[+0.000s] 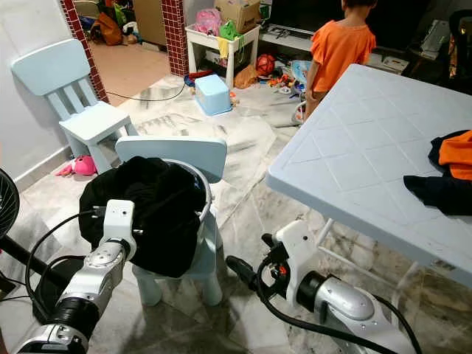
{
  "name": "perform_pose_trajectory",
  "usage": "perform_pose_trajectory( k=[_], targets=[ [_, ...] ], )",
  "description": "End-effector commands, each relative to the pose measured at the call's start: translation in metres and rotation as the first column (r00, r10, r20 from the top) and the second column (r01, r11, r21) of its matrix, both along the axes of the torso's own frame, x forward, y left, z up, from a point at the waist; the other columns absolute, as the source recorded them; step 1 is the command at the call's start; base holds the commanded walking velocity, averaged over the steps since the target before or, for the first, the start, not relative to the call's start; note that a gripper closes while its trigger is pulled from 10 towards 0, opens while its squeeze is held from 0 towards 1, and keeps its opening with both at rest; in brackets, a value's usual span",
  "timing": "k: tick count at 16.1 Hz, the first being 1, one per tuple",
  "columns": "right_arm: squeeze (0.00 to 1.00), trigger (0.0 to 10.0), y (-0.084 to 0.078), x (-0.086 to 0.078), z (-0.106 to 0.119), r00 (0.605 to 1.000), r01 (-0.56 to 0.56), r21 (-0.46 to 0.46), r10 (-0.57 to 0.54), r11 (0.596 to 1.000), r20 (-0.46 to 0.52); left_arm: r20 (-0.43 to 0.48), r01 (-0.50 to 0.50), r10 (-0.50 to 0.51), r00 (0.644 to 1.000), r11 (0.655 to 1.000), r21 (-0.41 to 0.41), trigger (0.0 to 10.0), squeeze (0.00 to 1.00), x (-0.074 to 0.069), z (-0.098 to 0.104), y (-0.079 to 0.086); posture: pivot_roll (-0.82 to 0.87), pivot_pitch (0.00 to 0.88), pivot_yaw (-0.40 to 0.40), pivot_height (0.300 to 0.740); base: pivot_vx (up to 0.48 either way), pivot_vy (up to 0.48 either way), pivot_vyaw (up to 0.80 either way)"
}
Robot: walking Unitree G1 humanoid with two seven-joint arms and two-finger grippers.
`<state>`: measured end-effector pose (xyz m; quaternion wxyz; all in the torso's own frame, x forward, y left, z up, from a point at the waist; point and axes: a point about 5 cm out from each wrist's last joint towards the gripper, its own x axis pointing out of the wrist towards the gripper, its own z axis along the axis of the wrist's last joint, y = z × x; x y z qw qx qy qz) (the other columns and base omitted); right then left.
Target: Hang hanger
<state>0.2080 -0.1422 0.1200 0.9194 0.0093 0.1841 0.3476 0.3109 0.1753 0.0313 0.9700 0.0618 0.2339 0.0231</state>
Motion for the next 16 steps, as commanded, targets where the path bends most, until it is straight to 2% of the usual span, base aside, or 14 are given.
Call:
perform_pose_trajectory(
  k=[1, 2, 4, 5, 8, 11, 12, 13, 15, 16],
  targets=[
    [0.00, 10.0, 0.001, 0.000, 0.000, 1.000, -0.005, -0.009, 0.005, 1.000, -0.006, -0.003, 0.018, -0.018, 1.000, 1.000, 0.003, 0.1, 0.00, 0.002, 0.002, -0.003, -0.16, 0.048, -0.035, 0.740, 0.000, 0.000, 0.00],
    [0.00, 10.0, 0.001, 0.000, 0.000, 1.000, -0.008, -0.012, 0.008, 1.000, -0.006, -0.011, 0.026, -0.026, 1.000, 1.000, -0.005, 10.0, 0.00, 0.000, 0.002, -0.006, -0.16, 0.048, -0.035, 0.740, 0.000, 0.000, 0.00],
    [0.00, 10.0, 0.002, 0.000, -0.001, 1.000, -0.012, -0.016, 0.012, 1.000, -0.005, -0.034, 0.028, -0.029, 0.999, 0.999, -0.018, 10.0, 0.00, -0.007, -0.001, -0.008, -0.15, 0.049, -0.035, 0.740, 0.000, 0.000, 0.00],
    [0.00, 10.0, 0.003, 0.001, -0.001, 1.000, -0.014, -0.015, 0.014, 1.000, -0.005, -0.043, 0.016, -0.017, 0.999, 0.999, -0.030, 10.0, 1.00, -0.011, -0.003, -0.007, -0.15, 0.049, -0.037, 0.740, 0.000, 0.000, 0.00],
    [0.00, 10.0, 0.006, 0.002, -0.001, 1.000, -0.026, -0.013, 0.026, 1.000, -0.003, -0.065, 0.004, -0.006, 0.998, 1.000, -0.031, 10.0, 1.00, -0.017, -0.007, 0.000, -0.14, 0.050, -0.039, 0.740, 0.000, 0.000, 0.00],
    [0.00, 10.0, 0.006, 0.003, -0.002, 1.000, -0.030, -0.015, 0.030, 0.999, -0.002, -0.093, 0.036, -0.037, 0.995, 0.999, -0.010, 10.0, 1.00, -0.021, -0.006, -0.001, -0.14, 0.045, -0.038, 0.740, 0.000, 0.000, 0.00],
    [0.00, 10.0, 0.007, 0.004, -0.002, 1.000, -0.028, -0.016, 0.028, 0.999, 0.000, -0.094, 0.035, -0.036, 0.995, 0.999, -0.011, 10.0, 0.36, -0.021, -0.006, 0.000, -0.14, 0.044, -0.038, 0.740, 0.000, 0.000, 0.00],
    [0.00, 10.0, 0.007, 0.004, -0.002, 1.000, -0.028, -0.016, 0.028, 0.999, 0.002, -0.093, 0.040, -0.041, 0.995, 0.999, -0.007, 10.0, 0.00, -0.021, -0.007, 0.000, -0.14, 0.042, -0.037, 0.740, 0.000, 0.000, 0.00],
    [0.00, 10.0, 0.009, 0.005, -0.002, 1.000, -0.027, -0.015, 0.027, 1.000, 0.010, -0.080, 0.054, -0.055, 0.995, 0.998, -0.006, 10.0, 0.00, -0.016, -0.006, -0.001, -0.14, 0.039, -0.038, 0.740, 0.000, 0.000, 0.00],
    [0.00, 10.0, 0.009, 0.005, -0.002, 1.000, -0.027, -0.017, 0.027, 0.999, 0.013, -0.079, 0.056, -0.057, 0.995, 0.998, -0.011, 8.2, 0.00, -0.014, -0.005, -0.001, -0.14, 0.039, -0.038, 0.740, 0.000, 0.000, 0.00]
  ],
)
